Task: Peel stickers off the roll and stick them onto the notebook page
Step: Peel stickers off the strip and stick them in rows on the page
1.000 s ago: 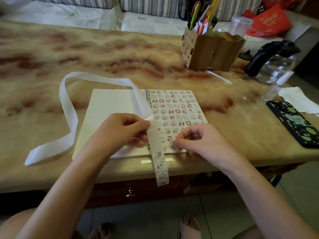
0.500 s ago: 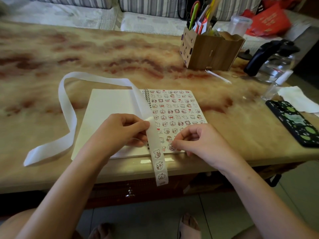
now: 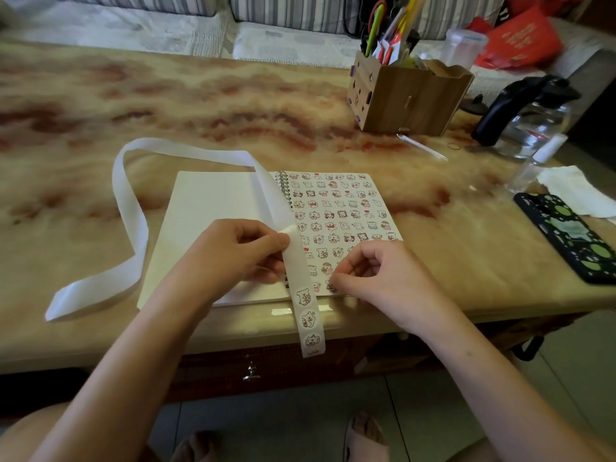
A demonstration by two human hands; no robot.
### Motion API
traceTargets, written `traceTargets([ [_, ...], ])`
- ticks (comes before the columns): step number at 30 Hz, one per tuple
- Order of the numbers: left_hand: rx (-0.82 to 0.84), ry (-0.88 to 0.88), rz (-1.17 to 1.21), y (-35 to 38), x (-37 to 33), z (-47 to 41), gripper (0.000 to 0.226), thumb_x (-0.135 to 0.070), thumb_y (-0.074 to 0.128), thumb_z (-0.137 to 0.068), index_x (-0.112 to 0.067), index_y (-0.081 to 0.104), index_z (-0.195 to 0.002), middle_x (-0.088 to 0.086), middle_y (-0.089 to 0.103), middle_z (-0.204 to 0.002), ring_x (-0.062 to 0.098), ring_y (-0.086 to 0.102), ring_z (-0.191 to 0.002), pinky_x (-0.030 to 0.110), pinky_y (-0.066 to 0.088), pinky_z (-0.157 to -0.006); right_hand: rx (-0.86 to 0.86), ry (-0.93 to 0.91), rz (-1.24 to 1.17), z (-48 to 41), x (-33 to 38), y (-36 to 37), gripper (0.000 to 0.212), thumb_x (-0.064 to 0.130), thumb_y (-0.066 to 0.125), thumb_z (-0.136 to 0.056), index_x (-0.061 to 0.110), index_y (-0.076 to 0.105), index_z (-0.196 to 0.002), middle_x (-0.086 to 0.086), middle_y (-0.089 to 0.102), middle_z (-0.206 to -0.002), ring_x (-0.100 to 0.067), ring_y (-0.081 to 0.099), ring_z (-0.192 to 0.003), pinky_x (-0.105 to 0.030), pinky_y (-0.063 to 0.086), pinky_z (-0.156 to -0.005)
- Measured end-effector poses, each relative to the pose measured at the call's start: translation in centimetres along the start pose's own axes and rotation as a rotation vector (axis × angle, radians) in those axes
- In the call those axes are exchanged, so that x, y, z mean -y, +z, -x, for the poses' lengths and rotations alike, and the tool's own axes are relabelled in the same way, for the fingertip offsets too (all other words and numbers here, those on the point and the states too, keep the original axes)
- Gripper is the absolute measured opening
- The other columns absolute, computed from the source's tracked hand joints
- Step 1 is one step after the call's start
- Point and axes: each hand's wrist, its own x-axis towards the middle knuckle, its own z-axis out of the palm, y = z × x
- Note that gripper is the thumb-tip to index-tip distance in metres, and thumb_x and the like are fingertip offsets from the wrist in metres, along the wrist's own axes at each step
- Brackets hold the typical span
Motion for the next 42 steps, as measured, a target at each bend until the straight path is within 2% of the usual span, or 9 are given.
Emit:
traceTargets([
  [7,0.000,0.004,-0.009,0.0,0.1,0.0,0.016,-0.012,0.063,-0.087,-0.001,0.069,-0.079,0.008,0.071,-0.067,0.013,0.067,-0.060,0.022,0.059,-0.062,0.013,-0.018,0.022,0.0,-0.3,-0.1,0.013,0.020,0.079,-0.074,0.018,0.066,-0.074,0.006,0.057,-0.058,0.001,0.045,-0.047,-0.019,0.038,-0.053],
  [11,0.004,0.001,-0.016,0.0,0.2,-0.1,0.016,-0.014,0.063,-0.087,-0.002,0.069,-0.079,0.010,0.073,-0.071,0.015,0.068,-0.062,0.021,0.059,-0.061,0.003,0.000,-0.011,-0.4,-0.7,-0.3,0.030,0.017,0.080,-0.074,0.023,0.055,-0.090,0.007,0.057,-0.064,0.003,0.047,-0.048,-0.021,0.038,-0.059],
  [15,0.003,-0.004,-0.012,0.0,0.2,-0.2,0.016,-0.013,0.063,-0.088,-0.002,0.069,-0.078,0.010,0.072,-0.070,0.014,0.067,-0.060,0.019,0.058,-0.059,0.027,-0.019,-0.026,-0.8,-0.9,-0.4,0.023,0.011,0.074,-0.078,0.022,0.055,-0.085,0.007,0.054,-0.063,-0.004,0.048,-0.052,-0.028,0.043,-0.064],
  [21,-0.002,0.007,-0.015,0.1,0.2,-0.1,0.016,-0.013,0.063,-0.088,-0.002,0.069,-0.078,0.009,0.073,-0.070,0.014,0.068,-0.060,0.020,0.058,-0.060,-0.036,-0.029,-0.010,-0.7,-0.9,0.3,0.029,0.030,0.081,-0.072,0.023,0.056,-0.085,0.007,0.054,-0.063,-0.002,0.046,-0.051,-0.026,0.041,-0.058],
  [26,-0.006,0.012,-0.020,0.1,0.2,0.0,0.015,-0.013,0.062,-0.088,-0.004,0.069,-0.078,0.011,0.073,-0.072,0.016,0.069,-0.062,0.021,0.058,-0.061,-0.029,-0.044,0.028,-0.8,-0.9,0.1,0.020,0.018,0.072,-0.082,0.026,0.054,-0.081,0.008,0.051,-0.062,0.001,0.043,-0.047,-0.024,0.039,-0.061],
  [32,-0.008,0.017,-0.017,0.2,0.2,-0.1,0.015,-0.014,0.063,-0.088,-0.004,0.070,-0.079,0.009,0.074,-0.073,0.016,0.070,-0.063,0.023,0.059,-0.063,-0.006,-0.025,0.005,-0.6,-0.7,0.1,0.027,0.027,0.080,-0.074,0.022,0.056,-0.086,0.006,0.053,-0.063,0.001,0.043,-0.047,-0.024,0.037,-0.057],
  [37,-0.015,0.019,-0.011,0.1,0.2,0.0,0.015,-0.015,0.063,-0.088,-0.004,0.070,-0.079,0.011,0.074,-0.073,0.021,0.070,-0.064,0.025,0.060,-0.063,-0.001,-0.024,0.046,-0.6,-0.7,-0.2,0.018,0.014,0.067,-0.085,0.026,0.054,-0.083,0.009,0.053,-0.065,0.002,0.045,-0.048,-0.020,0.038,-0.060],
  [40,-0.021,0.044,0.014,0.1,0.1,0.0,0.016,-0.015,0.063,-0.088,-0.002,0.070,-0.083,0.012,0.074,-0.076,0.023,0.070,-0.066,0.027,0.060,-0.060,-0.046,-0.043,-0.015,-0.2,-0.3,-0.3,0.010,0.022,0.065,-0.088,0.026,0.057,-0.083,0.006,0.059,-0.072,0.001,0.049,-0.050,-0.017,0.040,-0.055],
  [42,-0.031,0.074,0.024,0.1,0.1,0.0,0.016,-0.015,0.062,-0.088,-0.001,0.070,-0.085,0.011,0.074,-0.077,0.018,0.069,-0.064,0.024,0.058,-0.057,-0.079,-0.095,-0.093,0.3,0.4,-0.3,0.008,0.029,0.062,-0.090,0.024,0.061,-0.084,0.004,0.066,-0.076,0.003,0.055,-0.053,-0.012,0.042,-0.055],
])
